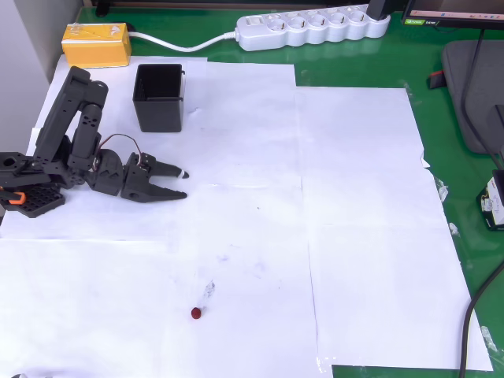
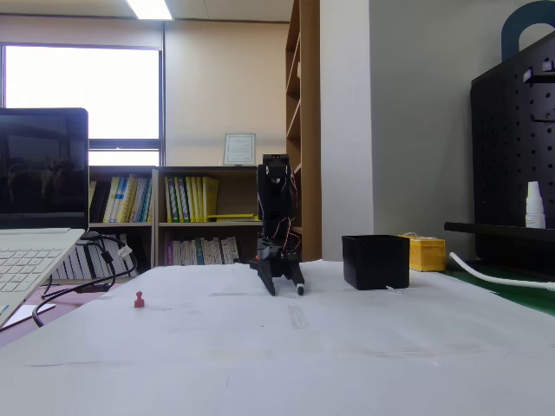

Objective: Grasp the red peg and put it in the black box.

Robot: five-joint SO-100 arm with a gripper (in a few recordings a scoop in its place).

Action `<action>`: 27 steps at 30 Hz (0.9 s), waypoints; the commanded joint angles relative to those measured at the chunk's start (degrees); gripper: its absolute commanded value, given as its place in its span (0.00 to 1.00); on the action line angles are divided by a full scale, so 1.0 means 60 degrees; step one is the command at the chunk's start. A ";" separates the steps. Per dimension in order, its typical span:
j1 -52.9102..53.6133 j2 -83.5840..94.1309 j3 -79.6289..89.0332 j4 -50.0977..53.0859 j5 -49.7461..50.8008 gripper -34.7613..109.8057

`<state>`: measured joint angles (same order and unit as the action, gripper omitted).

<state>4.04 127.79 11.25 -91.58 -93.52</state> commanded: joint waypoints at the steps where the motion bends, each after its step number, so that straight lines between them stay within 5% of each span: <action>1: 0.0117 0.0044 0.0234 -0.0322 -0.0044 0.51; 27: 0.2725 0.0396 0.0732 -0.0439 0.0044 0.51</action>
<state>17.84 130.17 14.59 -92.81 -93.16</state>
